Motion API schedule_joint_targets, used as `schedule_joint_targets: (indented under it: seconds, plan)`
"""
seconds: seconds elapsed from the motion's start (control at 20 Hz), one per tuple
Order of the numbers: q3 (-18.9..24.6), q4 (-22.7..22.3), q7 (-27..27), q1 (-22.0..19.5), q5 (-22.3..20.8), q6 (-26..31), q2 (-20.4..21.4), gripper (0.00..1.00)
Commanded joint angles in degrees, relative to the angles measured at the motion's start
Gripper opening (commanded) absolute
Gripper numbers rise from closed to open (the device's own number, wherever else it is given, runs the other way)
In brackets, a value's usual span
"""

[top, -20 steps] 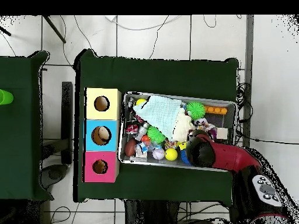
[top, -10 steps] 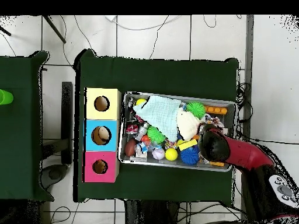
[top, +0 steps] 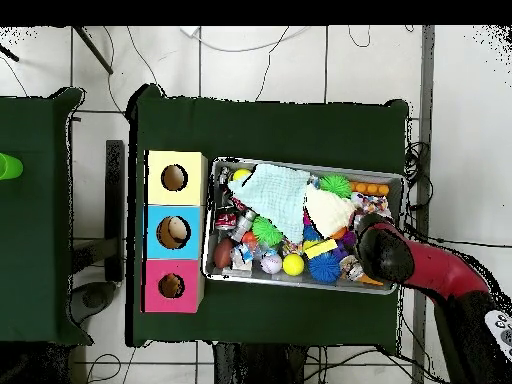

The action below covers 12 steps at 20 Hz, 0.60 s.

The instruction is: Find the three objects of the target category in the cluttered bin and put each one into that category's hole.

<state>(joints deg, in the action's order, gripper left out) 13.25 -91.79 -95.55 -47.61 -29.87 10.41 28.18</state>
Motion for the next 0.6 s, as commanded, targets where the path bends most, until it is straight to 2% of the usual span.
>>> schedule_joint_targets:
  seconds: [0.05,0.6]
  plan:
    - [6.91,1.84,8.00,-1.68,-6.76,2.30,-5.43,0.00]
    - [12.95,7.03,9.93,-6.14,-15.48,-1.24,-12.22,0.00]
